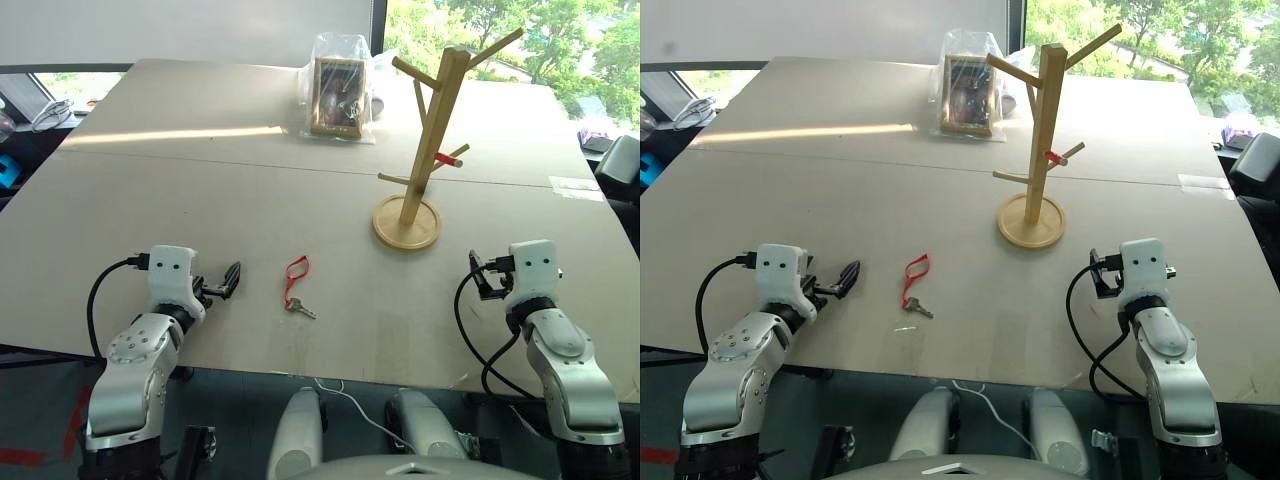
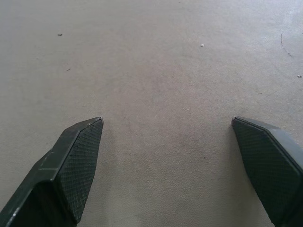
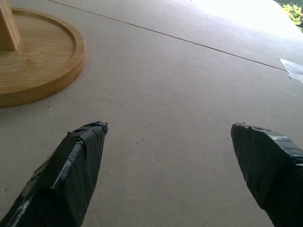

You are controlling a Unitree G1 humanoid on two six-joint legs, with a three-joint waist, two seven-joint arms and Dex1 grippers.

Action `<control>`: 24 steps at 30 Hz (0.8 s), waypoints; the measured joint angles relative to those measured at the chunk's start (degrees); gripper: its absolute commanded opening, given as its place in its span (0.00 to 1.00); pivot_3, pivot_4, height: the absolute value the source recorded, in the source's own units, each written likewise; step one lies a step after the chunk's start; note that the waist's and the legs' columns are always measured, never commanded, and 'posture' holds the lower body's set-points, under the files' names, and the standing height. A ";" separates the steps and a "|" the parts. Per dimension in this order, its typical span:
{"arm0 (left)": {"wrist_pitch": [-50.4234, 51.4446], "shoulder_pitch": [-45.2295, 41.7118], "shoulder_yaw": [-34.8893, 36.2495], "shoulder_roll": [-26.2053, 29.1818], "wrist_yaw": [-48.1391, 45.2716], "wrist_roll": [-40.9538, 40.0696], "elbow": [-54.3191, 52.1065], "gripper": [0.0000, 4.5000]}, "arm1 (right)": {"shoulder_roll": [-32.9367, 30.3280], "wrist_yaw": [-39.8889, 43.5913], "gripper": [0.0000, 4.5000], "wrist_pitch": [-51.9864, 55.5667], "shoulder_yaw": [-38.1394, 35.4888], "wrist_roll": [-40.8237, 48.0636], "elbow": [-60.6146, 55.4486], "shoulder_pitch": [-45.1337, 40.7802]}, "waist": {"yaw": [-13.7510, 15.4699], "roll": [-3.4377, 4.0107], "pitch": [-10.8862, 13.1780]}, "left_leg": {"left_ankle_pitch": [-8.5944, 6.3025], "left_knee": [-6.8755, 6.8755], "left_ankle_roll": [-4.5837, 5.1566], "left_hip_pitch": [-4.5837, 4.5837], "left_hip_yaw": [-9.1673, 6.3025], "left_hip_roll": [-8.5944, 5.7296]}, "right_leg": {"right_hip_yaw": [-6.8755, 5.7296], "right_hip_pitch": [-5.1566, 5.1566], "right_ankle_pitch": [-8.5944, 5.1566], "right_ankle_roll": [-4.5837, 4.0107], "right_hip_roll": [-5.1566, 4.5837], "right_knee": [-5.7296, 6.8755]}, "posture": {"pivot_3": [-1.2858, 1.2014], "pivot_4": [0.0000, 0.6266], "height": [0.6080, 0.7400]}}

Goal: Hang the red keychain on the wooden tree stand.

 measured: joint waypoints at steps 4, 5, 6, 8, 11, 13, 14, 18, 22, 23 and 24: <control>3.98 2.42 0.47 0.39 -1.01 -3.09 -5.16 0.99 | -2.45 4.66 1.00 0.67 -0.18 2.95 0.13 -1.48 | -0.26 0.01 0.02 | 0.00 0.00 0.00 -0.03 0.07 0.00 | 0.08 -0.01 0.00 0.00 -0.02 -0.02 | 0.52 0.24 1.00; 5.89 3.65 0.82 0.50 -1.49 -4.72 -8.42 0.99 | -3.93 7.47 1.00 1.10 -0.58 5.02 0.15 -2.65 | -0.32 -0.01 0.04 | 0.00 0.01 0.00 -0.03 0.09 0.00 | 0.09 -0.01 0.00 0.00 -0.02 -0.03 | 0.52 0.24 1.00; 7.76 4.49 1.06 0.70 -1.86 -6.39 -11.67 0.99 | -5.45 10.21 1.00 1.50 -1.03 7.21 0.13 -4.08 | -0.23 -0.01 0.04 | 0.00 0.01 0.01 -0.01 0.07 0.00 | 0.07 0.01 0.00 0.00 -0.02 -0.03 | 0.52 0.24 1.00; 11.20 5.88 1.96 0.73 -1.90 -9.39 -17.56 0.99 | -7.89 15.87 1.00 2.04 -1.68 11.97 -0.05 -6.35 | -0.15 -0.01 0.03 | 0.00 0.00 0.01 0.01 0.01 0.01 | 0.03 0.02 0.00 0.00 0.00 -0.01 | 0.52 0.24 1.00; 15.39 7.84 1.84 -0.51 -0.93 -12.97 -23.48 0.99 | -11.88 23.73 1.00 3.38 -1.86 17.75 0.02 -8.35 | -0.09 0.00 0.03 | 0.00 0.01 0.01 -0.01 0.03 0.00 | 0.04 0.05 0.00 0.00 -0.01 -0.05 | 0.52 0.24 1.00; 17.35 8.29 0.64 -2.31 0.74 -14.14 -26.07 0.99 | -14.47 28.73 1.00 4.22 -1.74 21.11 0.06 -9.90 | -0.08 -0.01 0.03 | 0.00 0.02 0.01 0.00 0.01 0.00 | 0.02 0.06 0.00 0.00 0.00 -0.05 | 0.52 0.24 1.00; 18.28 8.38 -0.69 -2.79 1.70 -14.40 -27.21 0.99 | -15.45 30.90 1.00 4.55 -1.56 22.63 0.06 -10.76 | -0.08 -0.01 0.03 | 0.00 0.03 0.01 0.02 -0.01 0.00 | 0.01 0.08 0.00 0.00 0.01 -0.04 | 0.52 0.24 1.00; 19.46 8.26 -6.25 -3.91 4.12 -13.62 -28.19 0.99 | -17.25 36.63 1.00 6.58 0.41 27.44 0.03 -13.17 | -0.13 -0.01 0.03 | 0.00 0.03 0.01 0.03 -0.01 0.00 | 0.01 0.09 0.00 0.00 0.03 -0.04 | 0.52 0.24 1.00; 19.51 7.02 -10.82 -4.40 5.69 -11.82 -27.55 0.99 | -18.99 40.11 1.00 7.62 2.03 30.01 -0.09 -14.83 | -0.03 -0.02 0.03 | 0.00 0.03 0.01 0.02 -0.03 0.00 | -0.01 0.09 0.00 0.00 0.03 -0.04 | 0.52 0.24 1.00; 19.35 6.56 -12.43 -4.39 5.97 -10.93 -26.88 0.99 | -19.87 41.21 1.00 7.99 2.32 30.89 -0.16 -15.09 | 0.01 -0.01 0.03 | 0.00 0.03 0.01 0.01 -0.02 -0.01 | 0.01 0.09 0.00 0.00 0.02 -0.05 | 0.52 0.24 1.00; 19.21 6.56 -13.20 -4.39 6.10 -10.46 -26.40 0.99 | -20.37 41.63 1.00 8.13 2.34 31.34 -0.44 -15.13 | 0.01 -0.02 0.03 | 0.00 0.03 0.01 0.00 -0.02 -0.01 | 0.01 0.09 0.00 0.00 0.02 -0.06 | 0.52 0.24 1.00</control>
